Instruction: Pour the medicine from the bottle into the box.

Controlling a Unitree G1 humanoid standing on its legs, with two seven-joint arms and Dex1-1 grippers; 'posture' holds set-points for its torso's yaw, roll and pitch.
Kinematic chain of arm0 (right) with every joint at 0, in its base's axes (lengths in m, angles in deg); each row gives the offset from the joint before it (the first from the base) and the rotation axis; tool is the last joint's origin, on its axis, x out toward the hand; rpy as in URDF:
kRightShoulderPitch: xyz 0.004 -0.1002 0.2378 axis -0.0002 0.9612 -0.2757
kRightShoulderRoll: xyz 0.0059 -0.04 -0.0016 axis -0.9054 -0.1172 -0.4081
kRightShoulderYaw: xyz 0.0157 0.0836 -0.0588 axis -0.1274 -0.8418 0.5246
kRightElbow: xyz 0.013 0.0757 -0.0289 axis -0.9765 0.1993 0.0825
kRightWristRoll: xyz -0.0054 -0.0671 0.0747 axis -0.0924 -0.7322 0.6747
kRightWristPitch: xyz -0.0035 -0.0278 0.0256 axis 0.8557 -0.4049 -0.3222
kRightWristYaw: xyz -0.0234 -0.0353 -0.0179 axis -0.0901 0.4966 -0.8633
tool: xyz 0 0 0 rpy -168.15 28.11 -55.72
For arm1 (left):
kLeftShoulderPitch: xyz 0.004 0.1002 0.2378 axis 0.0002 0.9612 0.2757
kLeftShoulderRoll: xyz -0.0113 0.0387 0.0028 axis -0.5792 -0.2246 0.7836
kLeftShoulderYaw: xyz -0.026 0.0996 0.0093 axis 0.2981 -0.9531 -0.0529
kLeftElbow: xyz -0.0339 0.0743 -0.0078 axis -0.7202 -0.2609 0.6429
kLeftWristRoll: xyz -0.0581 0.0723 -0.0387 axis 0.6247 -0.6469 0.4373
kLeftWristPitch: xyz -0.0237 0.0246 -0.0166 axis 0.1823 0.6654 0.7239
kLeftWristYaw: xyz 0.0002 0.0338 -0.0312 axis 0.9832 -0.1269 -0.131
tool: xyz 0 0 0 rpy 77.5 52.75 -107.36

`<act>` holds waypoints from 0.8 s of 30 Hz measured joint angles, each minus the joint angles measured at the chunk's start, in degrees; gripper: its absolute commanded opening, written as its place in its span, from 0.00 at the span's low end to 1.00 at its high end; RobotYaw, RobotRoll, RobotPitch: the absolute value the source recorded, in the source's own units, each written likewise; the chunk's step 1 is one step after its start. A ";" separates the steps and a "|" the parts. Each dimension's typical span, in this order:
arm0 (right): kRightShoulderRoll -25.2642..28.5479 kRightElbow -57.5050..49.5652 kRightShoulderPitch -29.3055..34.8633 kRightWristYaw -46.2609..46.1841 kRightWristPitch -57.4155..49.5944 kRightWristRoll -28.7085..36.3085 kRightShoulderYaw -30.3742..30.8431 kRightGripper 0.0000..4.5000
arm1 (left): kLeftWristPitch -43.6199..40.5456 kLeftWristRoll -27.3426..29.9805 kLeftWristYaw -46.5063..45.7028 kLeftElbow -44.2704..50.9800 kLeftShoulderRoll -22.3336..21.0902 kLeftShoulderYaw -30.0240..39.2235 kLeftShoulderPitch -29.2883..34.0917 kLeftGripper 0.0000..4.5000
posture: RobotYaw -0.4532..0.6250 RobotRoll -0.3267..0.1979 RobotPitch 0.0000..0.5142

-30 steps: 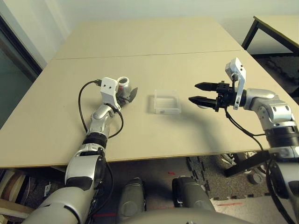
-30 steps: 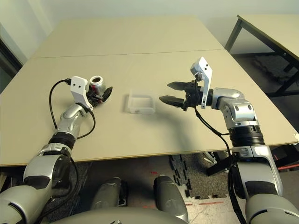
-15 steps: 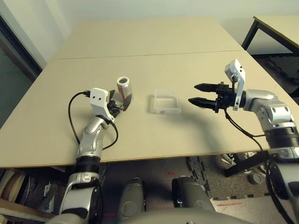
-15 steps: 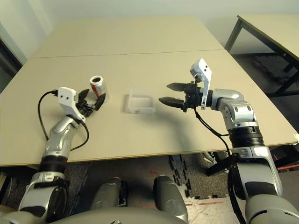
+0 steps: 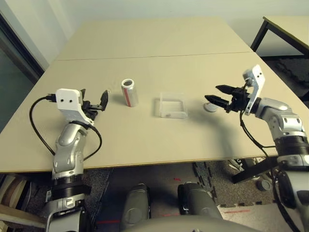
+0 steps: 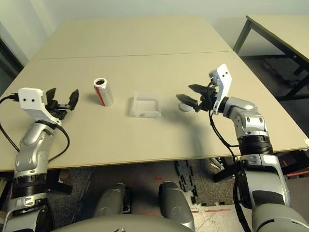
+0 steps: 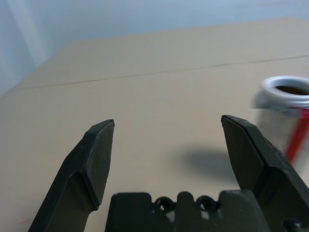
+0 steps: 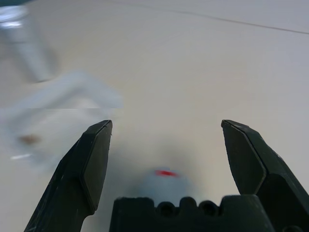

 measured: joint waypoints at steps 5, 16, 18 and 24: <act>-0.05 9.93 -0.69 -14.84 9.24 -2.49 -5.89 1.00 | 2.25 0.06 1.68 -8.50 -5.36 2.33 -4.35 0.99 | 0.38 0.62 0.14; -2.83 23.86 -2.48 -39.75 25.71 -4.70 -12.58 1.00 | 10.91 -0.29 2.36 -29.61 -7.47 2.66 -11.64 0.99 | 0.35 0.62 0.17; -2.87 25.61 -3.18 -40.95 27.21 -5.36 -12.47 1.00 | 11.88 -0.30 1.67 -31.17 -7.47 3.05 -11.69 0.99 | 0.35 0.62 0.17; -3.56 28.86 -6.40 -41.49 30.17 -6.72 -11.81 1.00 | 13.36 -0.12 0.18 -32.17 -7.02 3.66 -10.75 0.99 | 0.34 0.62 0.18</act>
